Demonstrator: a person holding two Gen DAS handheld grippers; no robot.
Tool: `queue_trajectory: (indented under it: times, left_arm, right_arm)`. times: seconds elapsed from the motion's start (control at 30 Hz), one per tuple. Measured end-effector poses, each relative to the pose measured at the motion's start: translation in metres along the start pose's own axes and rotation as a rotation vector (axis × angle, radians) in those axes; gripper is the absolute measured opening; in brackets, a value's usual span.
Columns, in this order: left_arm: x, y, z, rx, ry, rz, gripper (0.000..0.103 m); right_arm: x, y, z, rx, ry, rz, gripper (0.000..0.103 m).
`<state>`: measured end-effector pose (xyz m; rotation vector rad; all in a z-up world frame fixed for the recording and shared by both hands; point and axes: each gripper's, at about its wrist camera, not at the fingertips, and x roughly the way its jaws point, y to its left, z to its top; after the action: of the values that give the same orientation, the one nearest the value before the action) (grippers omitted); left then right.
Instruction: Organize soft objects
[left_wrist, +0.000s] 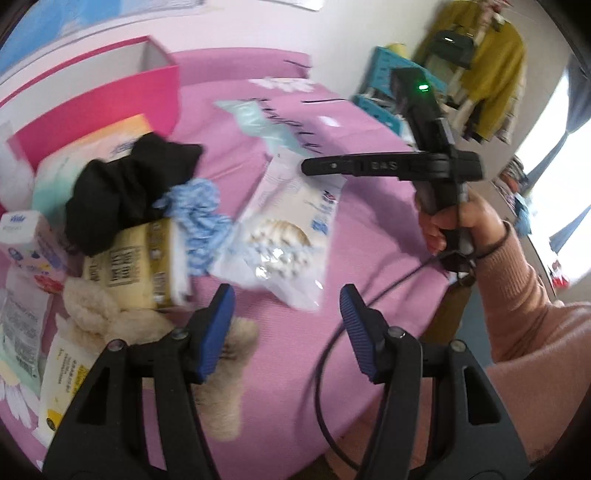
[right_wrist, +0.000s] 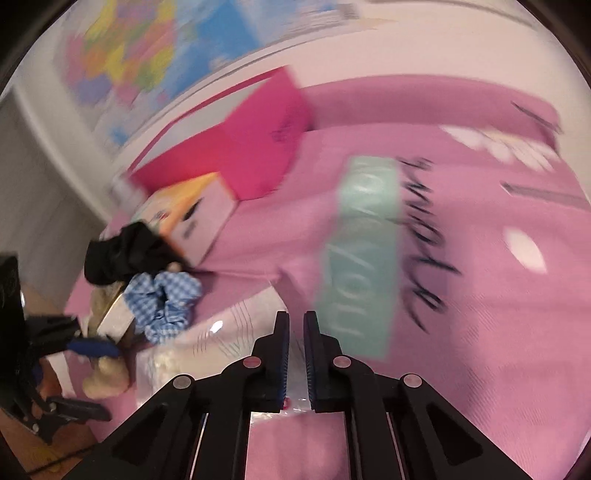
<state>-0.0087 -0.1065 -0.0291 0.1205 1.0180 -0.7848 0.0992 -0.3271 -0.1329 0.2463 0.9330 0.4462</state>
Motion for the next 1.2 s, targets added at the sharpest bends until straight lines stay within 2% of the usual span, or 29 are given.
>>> queue_trajectory:
  times: [0.17, 0.33, 0.53, 0.67, 0.7, 0.73, 0.83, 0.97, 1.07, 1.2]
  left_arm:
    - [0.017, -0.006, 0.004, 0.007, 0.061, -0.063, 0.061]
    - [0.040, 0.002, 0.020, -0.040, 0.130, -0.032, 0.061]
    - [0.060, 0.001, 0.031, -0.033, 0.216, 0.025, 0.061]
    - [0.068, -0.003, 0.034, -0.030, 0.241, 0.026, 0.062]
    - [0.068, -0.004, 0.034, -0.031, 0.243, 0.021, 0.066]
    - [0.069, -0.005, 0.035, -0.031, 0.241, 0.012, 0.069]
    - [0.067, -0.006, 0.035, -0.045, 0.210, -0.015, 0.070]
    - [0.054, 0.007, 0.034, -0.093, 0.134, -0.126, 0.069]
    - [0.044, 0.018, 0.032, -0.132, 0.081, -0.205, 0.067]
    - [0.039, 0.021, 0.033, -0.137, 0.036, -0.240, 0.060]
  right_arm:
    - [-0.021, -0.023, -0.020, 0.107, -0.030, 0.008, 0.007]
    - [-0.029, -0.023, -0.035, 0.157, -0.045, 0.039, 0.008]
    - [-0.029, -0.027, -0.040, 0.195, -0.058, 0.083, 0.010]
    - [-0.029, -0.028, -0.041, 0.194, -0.057, 0.108, 0.010]
    - [-0.029, -0.026, -0.042, 0.189, -0.054, 0.112, 0.010]
    - [-0.028, -0.025, -0.043, 0.181, -0.051, 0.117, 0.010]
    - [-0.029, -0.022, -0.045, 0.171, -0.051, 0.123, 0.011]
    - [-0.029, -0.023, -0.049, 0.199, -0.055, 0.180, 0.011]
    - [-0.034, -0.023, -0.053, 0.217, -0.080, 0.251, 0.011]
    - [-0.038, -0.015, -0.056, 0.208, -0.097, 0.318, 0.011]
